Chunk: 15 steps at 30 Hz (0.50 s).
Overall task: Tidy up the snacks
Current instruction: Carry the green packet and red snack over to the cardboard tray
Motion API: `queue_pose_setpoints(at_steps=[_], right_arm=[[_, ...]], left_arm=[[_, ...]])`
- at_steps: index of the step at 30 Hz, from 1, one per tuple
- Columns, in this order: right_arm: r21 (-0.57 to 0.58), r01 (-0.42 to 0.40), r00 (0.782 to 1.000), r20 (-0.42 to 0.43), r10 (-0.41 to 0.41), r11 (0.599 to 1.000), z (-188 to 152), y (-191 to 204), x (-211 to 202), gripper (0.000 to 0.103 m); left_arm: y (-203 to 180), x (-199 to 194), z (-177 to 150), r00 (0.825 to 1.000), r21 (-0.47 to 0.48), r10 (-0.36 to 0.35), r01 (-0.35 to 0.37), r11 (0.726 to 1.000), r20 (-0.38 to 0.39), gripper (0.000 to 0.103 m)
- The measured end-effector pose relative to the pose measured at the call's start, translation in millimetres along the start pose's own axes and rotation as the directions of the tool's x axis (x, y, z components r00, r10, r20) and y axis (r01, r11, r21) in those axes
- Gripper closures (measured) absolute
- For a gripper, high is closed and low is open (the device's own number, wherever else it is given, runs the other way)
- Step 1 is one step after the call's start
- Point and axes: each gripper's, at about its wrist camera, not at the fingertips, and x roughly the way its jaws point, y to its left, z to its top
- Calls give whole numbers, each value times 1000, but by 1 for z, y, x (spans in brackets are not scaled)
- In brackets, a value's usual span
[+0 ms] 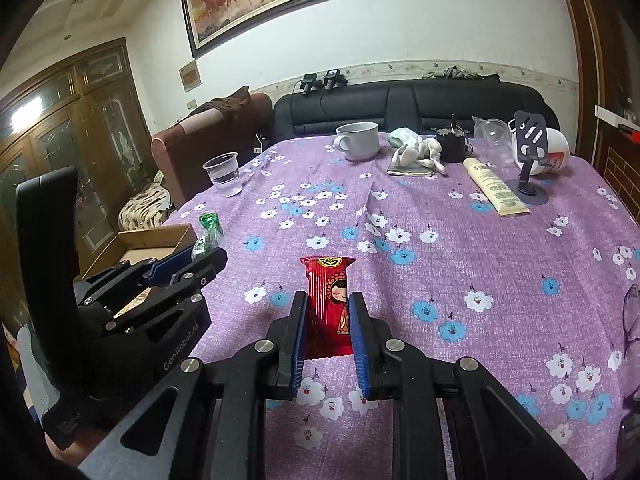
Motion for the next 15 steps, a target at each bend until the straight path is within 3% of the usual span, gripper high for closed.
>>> queue_pose_setpoints(at_steps=[15], right_arm=[[2, -5, 1000, 11, 5, 1000, 0, 0, -2, 83]], left_arm=[[-1, 0, -1, 1000, 3, 19, -19, 1000, 14, 86]])
